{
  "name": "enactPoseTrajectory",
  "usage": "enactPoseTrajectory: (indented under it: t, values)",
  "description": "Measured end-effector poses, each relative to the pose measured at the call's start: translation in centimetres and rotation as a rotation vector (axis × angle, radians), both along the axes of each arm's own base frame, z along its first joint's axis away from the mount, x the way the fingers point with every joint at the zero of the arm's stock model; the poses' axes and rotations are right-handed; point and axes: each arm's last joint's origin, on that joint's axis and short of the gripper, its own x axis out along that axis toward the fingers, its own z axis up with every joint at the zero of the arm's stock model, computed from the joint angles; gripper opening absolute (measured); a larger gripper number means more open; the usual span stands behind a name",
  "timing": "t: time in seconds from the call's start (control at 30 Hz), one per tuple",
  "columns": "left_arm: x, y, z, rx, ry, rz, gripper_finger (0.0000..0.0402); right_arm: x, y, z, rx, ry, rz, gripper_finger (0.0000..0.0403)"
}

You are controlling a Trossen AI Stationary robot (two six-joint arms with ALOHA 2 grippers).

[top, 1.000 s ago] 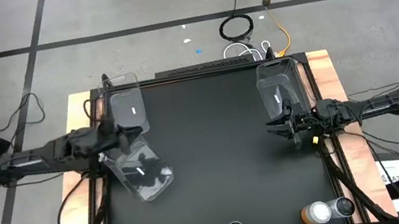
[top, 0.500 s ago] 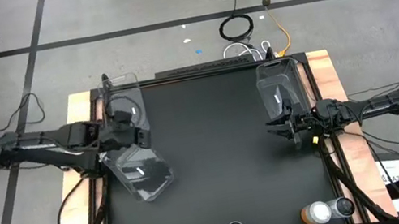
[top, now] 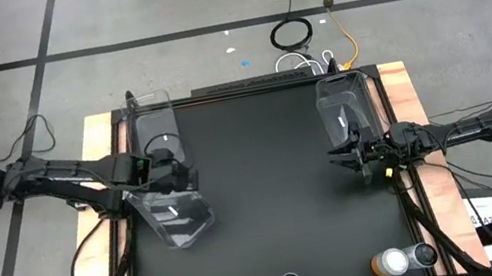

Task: Sort soda cans
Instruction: Move the bottom left transparent bin to the center of the table

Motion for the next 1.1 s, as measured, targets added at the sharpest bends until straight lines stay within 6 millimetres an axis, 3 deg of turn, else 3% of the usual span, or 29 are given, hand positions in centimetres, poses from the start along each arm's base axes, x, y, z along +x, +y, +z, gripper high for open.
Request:
enactPoseTrajectory:
  t: [0.4,0.8,1.1]
  values:
    - [1.2,0.7,-1.4,-0.044,0.067,0.088,0.0082,0.0,0.0,0.0,0.000,0.000,0.000,0.0130]
    - [1.8,1.6,-2.2,-0.118,0.099,0.225,0.0141,0.0,0.0,0.0,0.000,0.000,0.000,0.0130]
    - [2.6,2.7,-3.3,-0.164,0.147,0.309,0.0146,0.0,0.0,0.0,0.000,0.000,0.000,0.0130]
